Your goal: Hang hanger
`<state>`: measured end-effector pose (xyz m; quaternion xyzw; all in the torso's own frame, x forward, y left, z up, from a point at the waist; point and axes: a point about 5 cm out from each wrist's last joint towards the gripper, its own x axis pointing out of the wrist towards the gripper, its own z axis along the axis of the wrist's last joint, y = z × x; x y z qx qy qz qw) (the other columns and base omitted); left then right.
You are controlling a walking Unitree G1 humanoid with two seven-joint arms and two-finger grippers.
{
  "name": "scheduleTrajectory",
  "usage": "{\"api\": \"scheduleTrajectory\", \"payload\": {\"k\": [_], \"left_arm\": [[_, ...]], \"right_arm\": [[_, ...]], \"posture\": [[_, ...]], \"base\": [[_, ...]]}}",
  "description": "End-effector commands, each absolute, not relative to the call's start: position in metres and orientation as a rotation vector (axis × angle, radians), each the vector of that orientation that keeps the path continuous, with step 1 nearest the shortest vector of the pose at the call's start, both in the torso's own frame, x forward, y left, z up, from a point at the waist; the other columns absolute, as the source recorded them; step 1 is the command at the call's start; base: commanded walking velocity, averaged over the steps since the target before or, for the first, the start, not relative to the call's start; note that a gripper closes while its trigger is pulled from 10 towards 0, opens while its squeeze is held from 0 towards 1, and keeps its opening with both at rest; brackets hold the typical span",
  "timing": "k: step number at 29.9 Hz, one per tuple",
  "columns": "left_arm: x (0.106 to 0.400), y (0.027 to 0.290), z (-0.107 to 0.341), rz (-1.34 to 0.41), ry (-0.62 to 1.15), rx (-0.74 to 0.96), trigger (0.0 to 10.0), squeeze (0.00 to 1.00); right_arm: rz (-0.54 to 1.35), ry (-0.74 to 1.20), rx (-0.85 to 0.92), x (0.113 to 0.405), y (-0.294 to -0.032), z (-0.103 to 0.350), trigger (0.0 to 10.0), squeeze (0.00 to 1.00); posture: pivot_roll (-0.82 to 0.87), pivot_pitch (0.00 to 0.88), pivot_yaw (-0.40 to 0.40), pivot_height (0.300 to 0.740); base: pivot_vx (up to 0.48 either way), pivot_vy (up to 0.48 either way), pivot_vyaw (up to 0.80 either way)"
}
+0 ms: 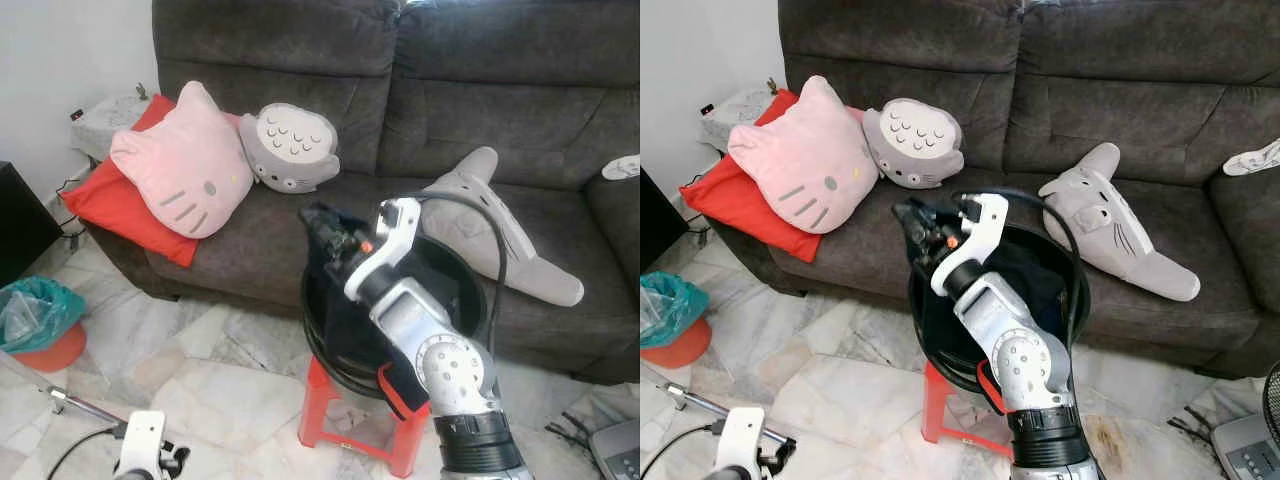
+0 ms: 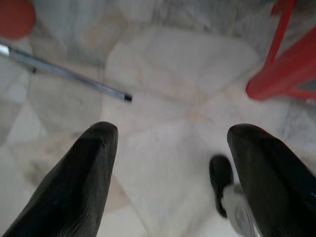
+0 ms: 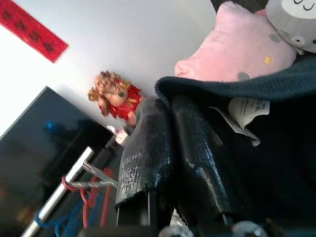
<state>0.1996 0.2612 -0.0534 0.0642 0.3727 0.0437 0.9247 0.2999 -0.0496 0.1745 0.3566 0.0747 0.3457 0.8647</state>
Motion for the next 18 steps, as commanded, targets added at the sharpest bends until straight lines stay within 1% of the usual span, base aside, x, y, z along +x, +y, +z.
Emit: {"api": "scheduleTrajectory", "payload": {"k": [1, 3, 4, 5, 6, 8, 9, 10, 11, 14, 16, 18], "left_arm": [[0.224, 0.268, -0.034, 0.07, 0.658, 0.139, 10.0, 0.0], [0.248, 0.267, -0.013, 0.014, 0.547, 0.146, 10.0, 0.0], [0.248, 0.267, -0.013, 0.014, 0.547, 0.146, 10.0, 0.0], [0.269, 0.267, 0.009, -0.008, 0.435, 0.132, 10.0, 0.0], [0.281, 0.266, 0.023, -0.022, 0.361, 0.102, 10.0, 0.0], [0.286, 0.263, 0.029, -0.043, 0.328, 0.074, 10.0, 0.0], [0.295, 0.251, 0.041, -0.121, 0.263, 0.02, 10.0, 0.0], [0.295, 0.251, 0.041, -0.121, 0.263, 0.02, 10.0, 0.0], [0.304, 0.228, 0.056, -0.263, 0.19, -0.033, 10.0, 0.0], [0.303, 0.198, 0.069, -0.436, 0.137, -0.081, 10.0, 0.0], [0.3, 0.185, 0.074, -0.515, 0.124, -0.096, 10.0, 0.0], [0.299, 0.177, 0.077, -0.555, 0.115, -0.125, 10.0, 0.0]], "right_arm": [[0.769, 0.148, 0.714, 0.295, -0.045, 0.18, 10.0, 0.0], [0.753, 0.173, 0.693, 0.296, -0.047, 0.173, 10.0, 0.0], [0.753, 0.173, 0.693, 0.296, -0.047, 0.173, 10.0, 0.0], [0.74, 0.184, 0.686, 0.296, -0.049, 0.169, 10.0, 0.0], [0.734, 0.188, 0.687, 0.296, -0.05, 0.168, 10.0, 0.0], [0.727, 0.192, 0.693, 0.296, -0.051, 0.167, 10.0, 0.0], [0.705, 0.201, 0.7, 0.298, -0.052, 0.164, 10.0, 0.0], [0.705, 0.201, 0.7, 0.298, -0.052, 0.164, 10.0, 0.0], [0.659, 0.211, 0.714, 0.3, -0.055, 0.16, 10.0, 0.0], [0.561, 0.203, 0.73, 0.307, -0.064, 0.156, 10.0, 0.0], [0.494, 0.192, 0.753, 0.313, -0.071, 0.156, 10.0, 0.0], [0.45, 0.186, 0.752, 0.317, -0.077, 0.156, 10.0, 0.0]], "posture": [[-0.11, 0.0, 0.069, 0.74], [-0.11, 0.0, 0.067, 0.74], [-0.11, 0.0, 0.067, 0.74], [-0.11, 0.0, 0.065, 0.74], [-0.1, 0.0, 0.064, 0.74], [-0.1, 0.0, 0.062, 0.74], [-0.1, 0.0, 0.059, 0.74], [-0.1, 0.0, 0.059, 0.74], [-0.1, 0.0, 0.059, 0.74], [-0.1, 0.0, 0.06, 0.74], [-0.1, 0.0, 0.061, 0.74], [-0.1, 0.0, 0.062, 0.74]], "base": [[0.0, 0.0, 0.0], [0.0, 0.0, 0.0], [0.0, 0.0, 0.0], [0.0, 0.0, 0.0], [0.0, 0.0, 0.0], [0.0, 0.0, 0.0], [0.0, 0.0, 0.0], [0.0, 0.0, 0.0], [0.0, 0.0, 0.0], [0.0, 0.0, 0.0], [0.0, 0.0, 0.0], [0.0, 0.0, 0.0]]}}
